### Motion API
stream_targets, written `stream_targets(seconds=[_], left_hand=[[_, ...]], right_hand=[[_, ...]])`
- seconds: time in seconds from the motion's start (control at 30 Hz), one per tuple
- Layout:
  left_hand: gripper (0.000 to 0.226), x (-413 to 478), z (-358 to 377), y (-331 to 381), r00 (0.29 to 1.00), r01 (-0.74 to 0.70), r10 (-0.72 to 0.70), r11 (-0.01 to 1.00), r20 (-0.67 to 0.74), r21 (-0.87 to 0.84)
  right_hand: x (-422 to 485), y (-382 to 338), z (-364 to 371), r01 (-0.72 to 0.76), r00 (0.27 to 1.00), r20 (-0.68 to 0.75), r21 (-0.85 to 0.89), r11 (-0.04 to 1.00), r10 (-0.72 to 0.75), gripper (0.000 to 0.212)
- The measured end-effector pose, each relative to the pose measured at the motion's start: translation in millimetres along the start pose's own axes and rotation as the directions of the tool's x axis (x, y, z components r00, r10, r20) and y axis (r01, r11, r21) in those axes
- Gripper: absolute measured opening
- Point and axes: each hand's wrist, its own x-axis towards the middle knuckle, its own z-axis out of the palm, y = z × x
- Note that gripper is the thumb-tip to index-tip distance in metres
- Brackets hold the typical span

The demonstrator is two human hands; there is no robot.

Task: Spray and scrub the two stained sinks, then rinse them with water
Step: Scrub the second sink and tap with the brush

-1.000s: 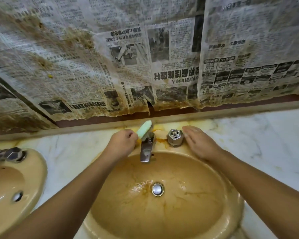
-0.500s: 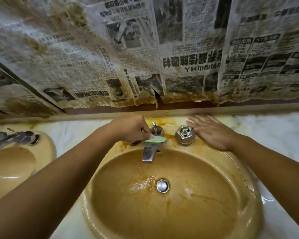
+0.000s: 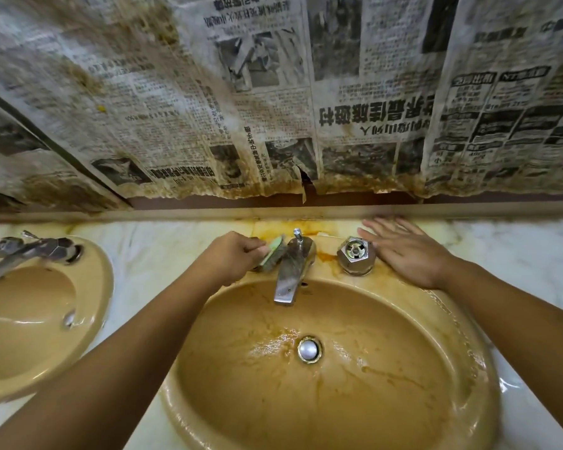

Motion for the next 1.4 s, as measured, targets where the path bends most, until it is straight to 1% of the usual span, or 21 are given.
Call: stream_targets(seconds=[0.07, 0.13, 0.27, 0.33, 0.4, 0.47, 0.5, 0.57, 0.67, 0.7, 0.8, 0.87, 0.93, 1.0, 1.07, 1.13, 1.2, 1.23, 1.3, 1.33, 1.4], left_hand=[[0.032, 4, 6, 6, 0.995, 0.090, -0.081, 0.982, 0.060, -0.164], [0.025, 15, 9, 17, 0.989, 0.140, -0.121, 0.955, 0.088, -0.262], [0.024, 16, -3, 34, 0.969, 0.177, -0.151, 0.977, 0.193, -0.122], [0.030, 10, -13, 27, 0.937, 0.224, -0.178, 0.966, 0.302, -0.127], [0.030, 7, -13, 22, 0.918, 0.258, -0.191, 0.953, 0.346, -0.156], [0.032, 12, -1, 31, 0.948, 0.226, -0.186, 0.964, 0.257, -0.137], [0.033, 15, 6, 38, 0.963, 0.199, -0.181, 0.977, 0.199, -0.075], [0.031, 18, 9, 45, 0.969, 0.157, -0.161, 0.987, 0.189, 0.037], [0.024, 6, -5, 30, 0.885, 0.189, -0.207, 0.978, 0.418, 0.086], [0.021, -1, -6, 25, 0.867, 0.179, -0.207, 0.978, 0.452, 0.104], [0.015, -8, 3, 28, 0.934, 0.051, -0.104, 0.986, 0.341, 0.162], [0.018, -6, 5, 29, 0.968, -0.061, -0.012, 0.957, 0.251, 0.282], [0.013, -3, 2, 22, 0.990, -0.129, 0.093, 0.898, 0.105, 0.421], [0.019, 0, 8, 21, 0.992, -0.109, 0.128, 0.868, -0.005, 0.485], [0.018, 3, 23, 31, 0.995, -0.068, 0.096, 0.864, -0.030, 0.498], [0.015, 10, 29, 37, 0.999, -0.014, 0.027, 0.880, -0.021, 0.476], [0.011, 12, 19, 34, 0.992, 0.006, -0.063, 0.885, 0.107, 0.466], [0.016, 13, 11, 30, 0.978, 0.013, -0.105, 0.896, 0.183, 0.443], [0.020, 12, 3, 25, 0.958, 0.062, -0.132, 0.962, 0.255, 0.267], [0.014, 11, 4, 25, 0.962, 0.119, -0.142, 0.987, 0.232, 0.109], [0.008, 4, 10, 27, 0.964, 0.233, -0.203, 0.954, 0.170, -0.188]], right_hand=[[0, 0, 0, 0.005, 1.000, 0.003, 0.005, 1.000, -0.005, 0.060], [0, -1, 0, 0.004, 1.000, 0.006, 0.015, 1.000, -0.005, 0.072], [-2, -3, -1, 0.000, 1.000, 0.005, 0.017, 1.000, 0.000, 0.073], [-1, -3, 1, 0.001, 1.000, -0.001, 0.010, 1.000, -0.001, 0.069], [0, -1, 2, -0.007, 1.000, -0.009, 0.006, 1.000, 0.007, 0.070], [1, -2, 3, -0.002, 1.000, -0.002, 0.009, 1.000, 0.002, 0.071], [1, -2, 2, -0.002, 1.000, -0.005, 0.011, 1.000, 0.002, 0.071], [2, -3, 1, -0.009, 1.000, -0.005, 0.019, 1.000, 0.010, 0.074], [1, -4, 0, -0.013, 1.000, -0.005, 0.032, 0.999, 0.013, 0.077], [1, -3, 1, -0.011, 1.000, -0.006, 0.033, 0.999, 0.011, 0.080], [1, -3, 2, -0.007, 1.000, -0.020, 0.032, 0.999, 0.008, 0.089], [-1, -3, 1, -0.010, 1.000, -0.011, 0.035, 0.999, 0.011, 0.086], [0, -4, 0, -0.013, 1.000, -0.016, 0.037, 0.999, 0.014, 0.080], [0, -5, 0, -0.019, 1.000, -0.021, 0.038, 0.999, 0.020, 0.078], [-1, -4, 1, -0.022, 0.999, -0.027, 0.041, 0.999, 0.023, 0.078], [-3, -3, 1, -0.032, 0.999, -0.028, 0.039, 0.999, 0.034, 0.077], [-3, -3, 2, -0.032, 0.999, -0.034, 0.038, 0.999, 0.034, 0.074], [-4, -4, 1, -0.030, 0.999, -0.034, 0.034, 0.999, 0.031, 0.070], [-5, -6, -1, -0.040, 0.999, -0.021, 0.029, 0.999, 0.041, 0.058], [-5, -6, -2, -0.044, 0.999, -0.019, 0.027, 0.999, 0.045, 0.054], [-5, -6, -2, -0.044, 0.999, -0.022, 0.023, 0.999, 0.045, 0.050]])
